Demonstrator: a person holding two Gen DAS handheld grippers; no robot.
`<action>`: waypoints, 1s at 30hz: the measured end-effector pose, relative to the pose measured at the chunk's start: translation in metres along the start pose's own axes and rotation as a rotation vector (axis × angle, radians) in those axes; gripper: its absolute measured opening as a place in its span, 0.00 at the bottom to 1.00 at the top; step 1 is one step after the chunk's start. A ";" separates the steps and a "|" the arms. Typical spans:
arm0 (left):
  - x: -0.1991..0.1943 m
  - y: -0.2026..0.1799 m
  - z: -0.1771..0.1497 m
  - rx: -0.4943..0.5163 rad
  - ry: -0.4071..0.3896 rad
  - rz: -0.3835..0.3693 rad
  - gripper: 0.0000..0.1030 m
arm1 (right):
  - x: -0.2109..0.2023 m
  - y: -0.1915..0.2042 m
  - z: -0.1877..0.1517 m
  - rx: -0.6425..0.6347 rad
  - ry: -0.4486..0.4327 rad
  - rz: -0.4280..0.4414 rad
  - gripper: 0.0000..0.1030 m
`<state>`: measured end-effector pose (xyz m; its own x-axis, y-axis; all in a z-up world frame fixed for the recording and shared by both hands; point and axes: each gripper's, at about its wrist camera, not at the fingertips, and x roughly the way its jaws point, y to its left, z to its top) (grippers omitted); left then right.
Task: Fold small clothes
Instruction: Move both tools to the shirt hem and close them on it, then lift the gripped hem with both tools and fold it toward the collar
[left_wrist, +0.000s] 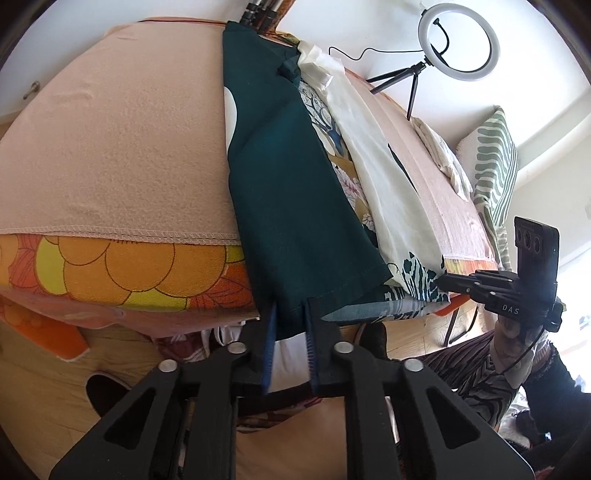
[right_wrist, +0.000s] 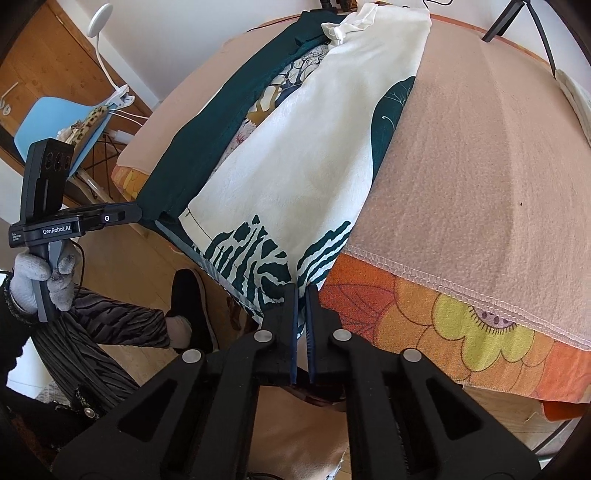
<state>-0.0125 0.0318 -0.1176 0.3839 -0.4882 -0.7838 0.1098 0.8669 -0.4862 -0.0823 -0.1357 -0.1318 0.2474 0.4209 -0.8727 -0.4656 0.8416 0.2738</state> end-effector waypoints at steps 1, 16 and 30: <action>-0.001 -0.001 -0.001 0.003 -0.007 -0.004 0.05 | -0.002 -0.003 -0.001 0.015 -0.005 0.015 0.03; -0.007 -0.010 -0.006 0.103 -0.021 0.036 0.01 | -0.006 -0.020 -0.009 0.086 -0.020 0.036 0.03; -0.002 0.003 0.004 -0.029 0.030 -0.091 0.35 | -0.009 -0.031 -0.008 0.132 -0.007 0.149 0.37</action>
<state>-0.0088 0.0354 -0.1160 0.3454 -0.5679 -0.7471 0.1159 0.8159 -0.5665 -0.0768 -0.1681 -0.1357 0.1905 0.5460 -0.8159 -0.3818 0.8069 0.4508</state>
